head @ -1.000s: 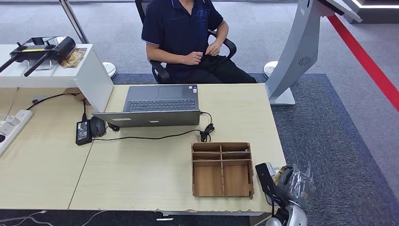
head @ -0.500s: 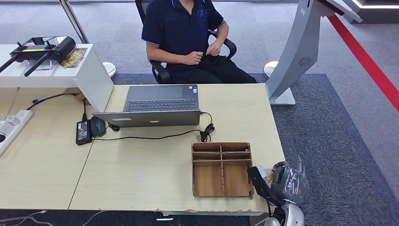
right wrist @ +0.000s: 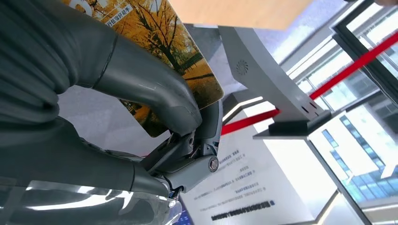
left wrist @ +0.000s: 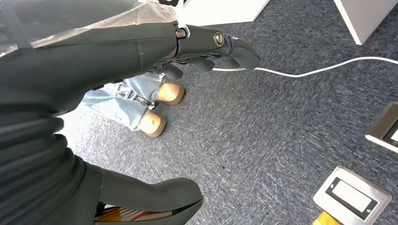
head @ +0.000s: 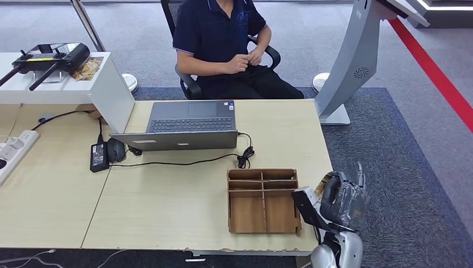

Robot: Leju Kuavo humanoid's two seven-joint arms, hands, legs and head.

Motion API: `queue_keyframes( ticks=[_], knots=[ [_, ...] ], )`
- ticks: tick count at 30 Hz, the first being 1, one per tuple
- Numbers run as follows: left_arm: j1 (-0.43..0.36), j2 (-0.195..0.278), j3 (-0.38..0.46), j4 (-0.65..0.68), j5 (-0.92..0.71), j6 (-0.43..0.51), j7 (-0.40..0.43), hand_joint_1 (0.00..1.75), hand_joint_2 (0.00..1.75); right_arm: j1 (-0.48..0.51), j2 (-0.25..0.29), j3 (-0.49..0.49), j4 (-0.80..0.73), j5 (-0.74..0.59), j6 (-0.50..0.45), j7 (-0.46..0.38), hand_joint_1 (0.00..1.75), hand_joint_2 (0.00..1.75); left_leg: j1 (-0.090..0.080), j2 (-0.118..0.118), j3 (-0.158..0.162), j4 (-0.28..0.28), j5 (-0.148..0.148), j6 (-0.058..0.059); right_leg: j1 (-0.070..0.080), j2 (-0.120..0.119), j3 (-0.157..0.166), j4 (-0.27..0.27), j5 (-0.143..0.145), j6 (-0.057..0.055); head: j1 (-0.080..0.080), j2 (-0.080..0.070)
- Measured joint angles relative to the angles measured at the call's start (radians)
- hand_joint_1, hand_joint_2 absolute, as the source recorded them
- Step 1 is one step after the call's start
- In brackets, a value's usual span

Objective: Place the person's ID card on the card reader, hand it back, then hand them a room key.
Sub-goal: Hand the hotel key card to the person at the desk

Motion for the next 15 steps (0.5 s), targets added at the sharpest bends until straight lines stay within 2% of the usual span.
queue_keyframes(
  ticks=[15],
  knots=[
    [0.0, 0.0, 0.011, 0.0, -0.002, 0.0, -0.012, 0.0, 1.75, 0.01, 0.025, 0.057, -0.177, -0.051, 0.001, -0.04, 1.75, 1.75, 0.0, 0.0, 0.0, 0.0, 0.0, 0.0, 0.0, 0.0, 0.0, 0.0, 0.0, 0.0, 0.0, 0.0]
  ],
)
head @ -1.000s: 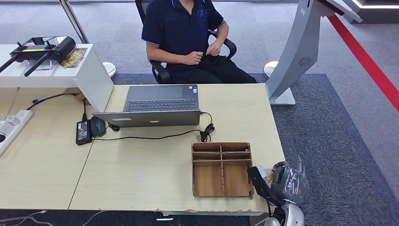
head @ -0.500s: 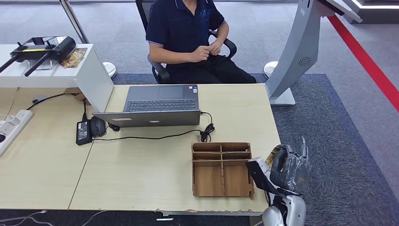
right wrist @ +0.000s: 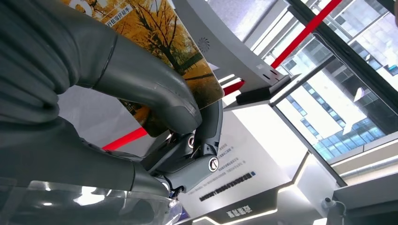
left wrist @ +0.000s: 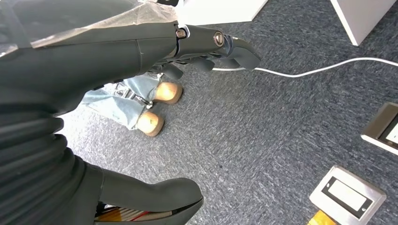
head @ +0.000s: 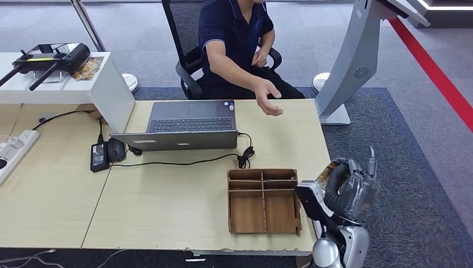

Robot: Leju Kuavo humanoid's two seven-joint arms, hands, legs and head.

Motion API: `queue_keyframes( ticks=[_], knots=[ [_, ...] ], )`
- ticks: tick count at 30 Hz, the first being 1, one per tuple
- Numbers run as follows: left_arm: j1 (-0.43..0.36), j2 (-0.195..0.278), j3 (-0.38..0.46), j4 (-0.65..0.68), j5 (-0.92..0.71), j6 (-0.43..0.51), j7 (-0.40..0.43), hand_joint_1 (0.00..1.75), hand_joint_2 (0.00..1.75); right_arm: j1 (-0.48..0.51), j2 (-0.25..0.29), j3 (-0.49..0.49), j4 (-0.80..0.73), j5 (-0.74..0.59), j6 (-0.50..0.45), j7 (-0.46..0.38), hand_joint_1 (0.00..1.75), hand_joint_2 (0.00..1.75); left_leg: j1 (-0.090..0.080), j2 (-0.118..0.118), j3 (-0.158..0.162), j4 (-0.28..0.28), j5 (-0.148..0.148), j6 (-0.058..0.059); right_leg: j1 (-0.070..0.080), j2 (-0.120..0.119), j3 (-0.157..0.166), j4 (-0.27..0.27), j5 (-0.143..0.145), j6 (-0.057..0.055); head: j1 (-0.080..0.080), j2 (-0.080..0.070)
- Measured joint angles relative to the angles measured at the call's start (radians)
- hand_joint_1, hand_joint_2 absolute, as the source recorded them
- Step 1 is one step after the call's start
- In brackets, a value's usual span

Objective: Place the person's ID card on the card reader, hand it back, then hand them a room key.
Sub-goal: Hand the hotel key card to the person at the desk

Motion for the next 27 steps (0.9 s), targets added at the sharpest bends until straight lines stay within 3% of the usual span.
queue_keyframes(
  ticks=[12, 27],
  knots=[
    [-0.001, 0.0, 0.002, 0.0, -0.016, -0.001, -0.001, 0.0, 1.75, -0.031, 0.002, 0.037, -0.001, -0.023, 0.001, -0.057, 1.75, 1.75, 0.0, 0.0, 0.0, 0.0, 0.0, 0.0, 0.0, 0.0, 0.001, 0.0, 0.0, 0.0, 0.0, 0.0],
    [-0.004, -0.003, 0.002, 0.0, -0.032, -0.011, -0.004, 0.0, 1.75, -0.099, 0.003, 0.101, 0.05, -0.029, 0.002, -0.063, 1.75, 1.75, 0.0, -0.001, 0.0, 0.0, 0.0, 0.0, 0.0, -0.001, 0.001, 0.0, 0.0, 0.0, 0.0, 0.0]
  ],
)
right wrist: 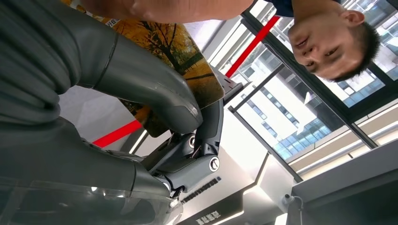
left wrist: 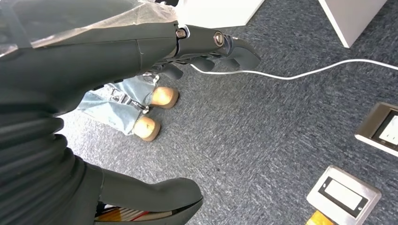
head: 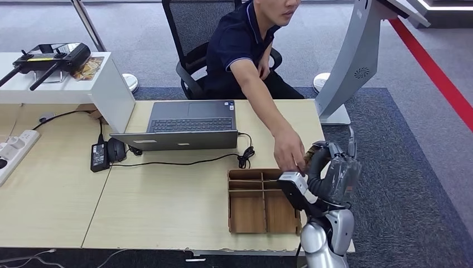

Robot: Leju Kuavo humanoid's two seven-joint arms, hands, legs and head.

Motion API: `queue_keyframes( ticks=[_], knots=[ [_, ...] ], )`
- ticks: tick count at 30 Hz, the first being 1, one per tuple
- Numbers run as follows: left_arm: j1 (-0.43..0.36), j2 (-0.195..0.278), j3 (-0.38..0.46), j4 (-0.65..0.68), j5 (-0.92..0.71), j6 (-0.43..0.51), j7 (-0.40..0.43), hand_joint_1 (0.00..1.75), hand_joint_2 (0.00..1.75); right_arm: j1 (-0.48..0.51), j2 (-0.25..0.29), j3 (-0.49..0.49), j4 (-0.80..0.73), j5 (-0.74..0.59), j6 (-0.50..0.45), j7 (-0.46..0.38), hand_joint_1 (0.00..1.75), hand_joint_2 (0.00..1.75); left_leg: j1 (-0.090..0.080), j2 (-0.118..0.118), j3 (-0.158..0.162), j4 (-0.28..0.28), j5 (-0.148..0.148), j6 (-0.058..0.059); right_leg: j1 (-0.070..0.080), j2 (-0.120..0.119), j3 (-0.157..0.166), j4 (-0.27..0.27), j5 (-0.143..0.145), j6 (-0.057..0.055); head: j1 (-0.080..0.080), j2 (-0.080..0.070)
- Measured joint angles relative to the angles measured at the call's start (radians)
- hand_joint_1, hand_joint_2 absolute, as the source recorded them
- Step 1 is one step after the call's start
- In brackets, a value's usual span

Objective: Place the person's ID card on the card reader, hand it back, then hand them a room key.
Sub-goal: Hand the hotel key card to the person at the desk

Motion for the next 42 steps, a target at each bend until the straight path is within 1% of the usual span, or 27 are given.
queue_keyframes(
  ticks=[12, 16, 36, 39, 42],
  knots=[
    [-0.003, -0.003, 0.0, 0.0, -0.001, -0.008, -0.001, 0.0, 1.75, -0.046, 0.004, 0.041, 0.015, 0.0, 0.0, 0.011, 1.75, 1.75, 0.0, 0.0, 0.0, 0.0, 0.0, 0.0, 0.0, 0.0, 0.0, 0.0, 0.0, 0.0, 0.0, 0.0],
    [-0.003, -0.003, 0.0, 0.0, 0.0, -0.007, -0.002, 0.0, 1.75, -0.046, 0.004, 0.043, 0.015, 0.0, 0.0, 0.012, 0.0, 1.75, 0.0, 0.0, -0.001, 0.0, 0.0, 0.0, 0.0, 0.0, 0.0, 0.0, 0.0, 0.0, 0.0, 0.0],
    [-0.002, -0.003, 0.0, 0.0, 0.013, -0.002, -0.003, 0.0, 1.75, -0.046, 0.004, 0.044, 0.022, -0.019, 0.0, 0.034, 0.0, 1.75, 0.0, 0.0, 0.0, 0.0, 0.0, 0.0, 0.0, 0.0, -0.001, 0.0, 0.0, 0.0, 0.0, 0.0],
    [-0.002, -0.003, 0.0, 0.0, 0.016, -0.001, -0.003, 0.0, 1.75, -0.046, 0.004, 0.045, 0.028, -0.025, 0.0, 0.049, 0.0, 1.75, 0.0, 0.0, 0.0, 0.0, 0.0, 0.0, 0.0, 0.0, -0.001, 0.0, 0.0, 0.0, 0.0, 0.0],
    [-0.001, -0.003, 0.0, 0.0, 0.018, 0.0, -0.002, 0.0, 1.75, -0.047, 0.002, 0.056, 0.036, -0.026, 0.0, 0.09, 0.0, 1.75, 0.0, 0.0, 0.0, 0.0, 0.0, 0.0, 0.0, 0.0, -0.001, 0.0, 0.0, 0.0, 0.0, 0.0]
  ],
)
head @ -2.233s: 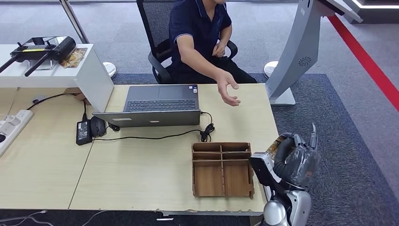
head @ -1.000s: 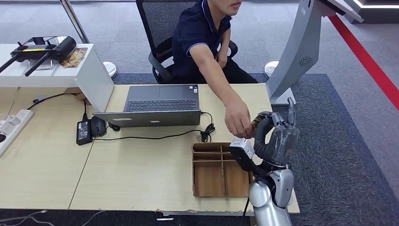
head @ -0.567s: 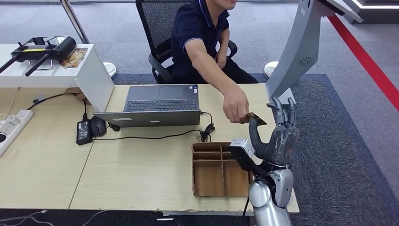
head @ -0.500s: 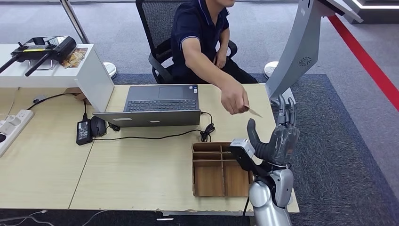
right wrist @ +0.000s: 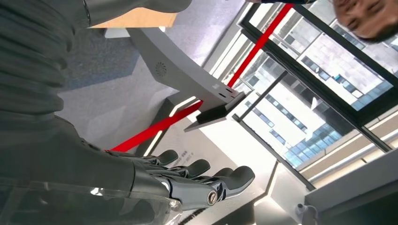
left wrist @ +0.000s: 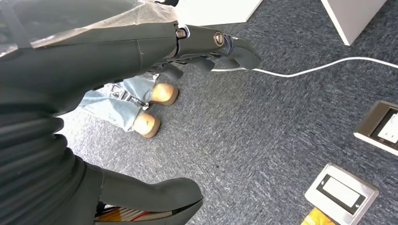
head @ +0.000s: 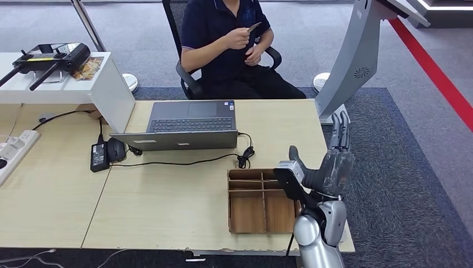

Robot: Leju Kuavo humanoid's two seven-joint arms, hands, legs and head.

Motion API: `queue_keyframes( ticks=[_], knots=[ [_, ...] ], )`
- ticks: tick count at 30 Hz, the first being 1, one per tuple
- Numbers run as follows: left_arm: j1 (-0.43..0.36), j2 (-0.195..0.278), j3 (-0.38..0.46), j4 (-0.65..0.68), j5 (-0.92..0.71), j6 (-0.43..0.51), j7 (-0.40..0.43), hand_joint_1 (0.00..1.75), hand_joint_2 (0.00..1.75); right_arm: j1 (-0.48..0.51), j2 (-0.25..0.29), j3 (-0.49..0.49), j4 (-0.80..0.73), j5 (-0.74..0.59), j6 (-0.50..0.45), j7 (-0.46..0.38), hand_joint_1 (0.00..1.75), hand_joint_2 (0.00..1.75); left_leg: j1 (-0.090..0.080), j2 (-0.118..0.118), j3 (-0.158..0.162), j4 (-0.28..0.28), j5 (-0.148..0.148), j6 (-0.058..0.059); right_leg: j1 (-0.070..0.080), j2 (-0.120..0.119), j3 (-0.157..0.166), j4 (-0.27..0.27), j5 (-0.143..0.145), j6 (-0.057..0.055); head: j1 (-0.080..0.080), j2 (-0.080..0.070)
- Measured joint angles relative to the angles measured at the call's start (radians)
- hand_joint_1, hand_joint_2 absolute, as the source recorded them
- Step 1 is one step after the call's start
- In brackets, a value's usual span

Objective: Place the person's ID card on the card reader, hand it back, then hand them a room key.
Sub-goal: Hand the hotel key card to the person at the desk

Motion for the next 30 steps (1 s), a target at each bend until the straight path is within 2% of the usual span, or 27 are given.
queue_keyframes(
  ticks=[8, 16, 21, 30],
  knots=[
    [0.001, 0.0, 0.001, 0.0, 0.0, 0.001, -0.005, 0.0, 1.75, 0.008, -0.023, 0.082, 0.012, -0.007, 0.0, 0.181, 0.0, 1.75, 0.0, 0.0, 0.0, 0.0, 0.0, 0.0, 0.0, 0.0, 0.0, 0.0, 0.0, 0.0, 0.0, 0.0],
    [0.002, 0.002, 0.002, 0.0, 0.008, 0.002, -0.005, 0.0, 1.75, 0.02, -0.103, 0.193, 0.002, -0.022, 0.0, 0.335, 0.0, 1.75, 0.0, 0.0, 0.0, 0.0, 0.0, 0.0, 0.0, 0.0, 0.0, 0.0, 0.0, 0.0, 0.0, 0.0],
    [0.003, 0.002, 0.002, 0.001, 0.01, 0.002, -0.005, 0.0, 1.75, 0.025, -0.151, 0.243, -0.019, -0.021, 0.0, 0.378, 0.0, 1.75, 0.0, 0.0, 0.0, 0.0, 0.0, 0.0, 0.0, 0.0, 0.0, 0.0, 0.0, 0.0, 0.0, 0.0],
    [0.004, 0.003, 0.002, 0.001, 0.011, 0.004, -0.006, 0.0, 1.75, 0.026, -0.203, 0.292, -0.046, -0.007, -0.001, 0.41, 0.0, 1.75, 0.0, 0.0, 0.0, 0.0, 0.0, 0.0, 0.0, 0.0, 0.0, 0.0, 0.0, 0.0, 0.0, 0.0]
  ],
)
